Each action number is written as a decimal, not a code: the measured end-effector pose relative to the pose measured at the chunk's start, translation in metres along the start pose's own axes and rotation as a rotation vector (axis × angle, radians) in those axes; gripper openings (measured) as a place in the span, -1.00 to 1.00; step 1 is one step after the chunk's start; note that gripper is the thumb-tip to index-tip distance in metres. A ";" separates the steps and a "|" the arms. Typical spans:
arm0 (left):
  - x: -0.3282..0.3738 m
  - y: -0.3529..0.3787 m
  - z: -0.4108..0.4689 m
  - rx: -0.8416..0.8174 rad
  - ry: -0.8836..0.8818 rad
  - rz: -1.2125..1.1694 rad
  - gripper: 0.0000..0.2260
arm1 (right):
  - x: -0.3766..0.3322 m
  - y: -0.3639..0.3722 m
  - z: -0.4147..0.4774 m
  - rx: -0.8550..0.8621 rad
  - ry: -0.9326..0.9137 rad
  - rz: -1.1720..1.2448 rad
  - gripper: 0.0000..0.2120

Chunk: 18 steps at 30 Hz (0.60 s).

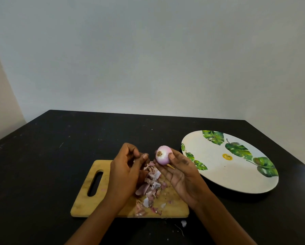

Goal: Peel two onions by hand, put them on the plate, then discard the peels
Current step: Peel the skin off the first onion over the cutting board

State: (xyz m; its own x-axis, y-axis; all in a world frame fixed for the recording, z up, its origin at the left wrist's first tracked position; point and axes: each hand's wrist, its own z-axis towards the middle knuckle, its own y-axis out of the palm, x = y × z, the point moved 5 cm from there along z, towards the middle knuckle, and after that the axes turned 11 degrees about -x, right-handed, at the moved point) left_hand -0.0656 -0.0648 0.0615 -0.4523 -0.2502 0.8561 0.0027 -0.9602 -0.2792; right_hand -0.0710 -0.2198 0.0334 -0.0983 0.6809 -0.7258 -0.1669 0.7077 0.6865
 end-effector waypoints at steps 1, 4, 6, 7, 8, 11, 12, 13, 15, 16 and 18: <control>0.001 0.001 -0.001 -0.004 0.006 0.016 -0.80 | 0.001 -0.001 0.001 0.009 0.004 -0.011 -0.59; 0.005 0.004 -0.004 -0.015 0.021 0.004 -0.60 | 0.004 -0.002 0.001 0.026 0.009 -0.045 -0.53; 0.006 0.005 -0.004 -0.039 0.030 -0.020 -0.57 | 0.006 -0.001 0.001 0.031 0.020 -0.072 -0.52; 0.005 0.006 -0.004 -0.047 0.034 -0.024 -0.57 | 0.007 0.000 0.001 0.027 0.026 -0.079 -0.52; 0.005 0.006 -0.003 -0.051 0.040 -0.023 -0.59 | 0.008 0.001 0.001 0.021 0.029 -0.076 -0.52; 0.003 0.003 -0.004 -0.014 0.065 -0.003 -0.70 | 0.009 0.002 0.000 0.018 0.028 -0.079 -0.53; 0.003 0.002 -0.004 0.008 0.076 0.014 -0.70 | 0.009 0.002 -0.001 0.021 0.029 -0.091 -0.54; 0.003 0.001 -0.004 0.027 0.089 0.033 -0.69 | 0.009 0.002 -0.001 0.020 0.028 -0.102 -0.56; 0.004 -0.001 -0.005 0.037 0.123 0.073 -0.64 | 0.009 0.003 -0.001 0.020 0.026 -0.119 -0.58; 0.004 -0.001 -0.005 0.029 0.145 0.099 -0.61 | 0.008 0.003 -0.001 0.024 0.027 -0.130 -0.59; 0.006 0.001 -0.006 0.003 0.204 0.178 -0.59 | 0.008 0.003 -0.002 0.031 0.031 -0.148 -0.60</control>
State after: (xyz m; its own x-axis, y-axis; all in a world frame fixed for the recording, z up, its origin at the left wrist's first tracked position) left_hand -0.0736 -0.0662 0.0640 -0.6148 -0.3857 0.6880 0.1011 -0.9036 -0.4162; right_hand -0.0740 -0.2129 0.0296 -0.1049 0.5630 -0.8198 -0.1512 0.8057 0.5727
